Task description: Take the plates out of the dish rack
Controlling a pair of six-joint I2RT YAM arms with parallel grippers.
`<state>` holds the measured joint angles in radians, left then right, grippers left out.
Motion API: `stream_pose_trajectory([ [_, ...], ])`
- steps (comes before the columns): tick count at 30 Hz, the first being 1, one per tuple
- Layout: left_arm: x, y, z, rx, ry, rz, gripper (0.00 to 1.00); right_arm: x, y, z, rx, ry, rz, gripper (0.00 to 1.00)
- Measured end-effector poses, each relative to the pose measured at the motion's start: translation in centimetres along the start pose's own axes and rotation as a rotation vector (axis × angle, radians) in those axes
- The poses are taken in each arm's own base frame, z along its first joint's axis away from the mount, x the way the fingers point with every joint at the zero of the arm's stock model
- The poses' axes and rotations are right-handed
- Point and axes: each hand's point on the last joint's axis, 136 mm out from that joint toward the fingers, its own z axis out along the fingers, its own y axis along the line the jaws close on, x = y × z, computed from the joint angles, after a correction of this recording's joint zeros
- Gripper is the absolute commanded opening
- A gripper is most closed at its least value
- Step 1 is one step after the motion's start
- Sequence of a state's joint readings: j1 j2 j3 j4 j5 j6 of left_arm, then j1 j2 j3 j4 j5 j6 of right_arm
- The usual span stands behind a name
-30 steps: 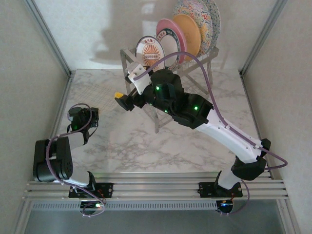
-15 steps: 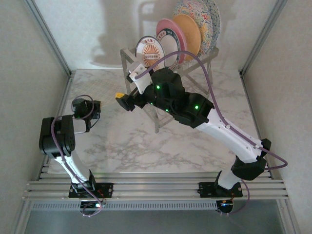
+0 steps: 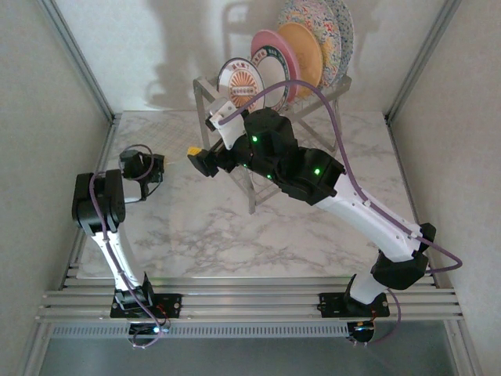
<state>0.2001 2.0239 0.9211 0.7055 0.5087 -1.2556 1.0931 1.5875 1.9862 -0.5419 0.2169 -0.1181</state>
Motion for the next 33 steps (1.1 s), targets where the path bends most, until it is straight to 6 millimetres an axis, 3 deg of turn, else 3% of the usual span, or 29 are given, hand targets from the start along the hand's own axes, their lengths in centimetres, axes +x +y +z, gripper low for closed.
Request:
stream_pose_trajectory([
  [3, 0.0, 0.1, 0.3, -0.004, 0.005, 0.0, 0.31, -0.4, -0.1, -0.3, 0.001, -0.007, 0.004, 0.99],
  [8, 0.0, 0.3, 0.5, -0.025, 0.014, -0.004, 0.37, -1.4, -0.4, -0.9, 0.003, -0.028, 0.009, 0.99],
  [10, 0.0, 0.3, 0.6, -0.03, 0.016, -0.006, 0.41, -1.4, -0.3, -0.9, 0.003, -0.027, 0.009, 0.99],
  [11, 0.0, 0.3, 0.6, -0.032, 0.017, -0.005, 0.5, -1.3, -0.3, -0.9, 0.003, -0.023, 0.008, 0.99],
  [15, 0.2, 0.3, 0.5, -0.05, 0.026, 0.002, 0.55, -1.2, -0.4, -0.9, 0.006, -0.02, 0.007, 0.99],
  [18, 0.3, 0.3, 0.2, -0.07, 0.03, 0.004, 0.66, -1.1, -0.6, -0.9, 0.013, -0.016, 0.007, 0.99],
  [25, 1.0, 1.0, -1.3, -0.152, 0.039, -0.009, 0.68, -1.3, -1.2, -1.6, 0.034, -0.016, 0.008, 0.99],
  [33, 2.2, 2.0, -4.0, -0.215, 0.046, -0.024, 0.7, -2.7, -3.2, -4.0, 0.072, -0.059, 0.009, 0.99],
])
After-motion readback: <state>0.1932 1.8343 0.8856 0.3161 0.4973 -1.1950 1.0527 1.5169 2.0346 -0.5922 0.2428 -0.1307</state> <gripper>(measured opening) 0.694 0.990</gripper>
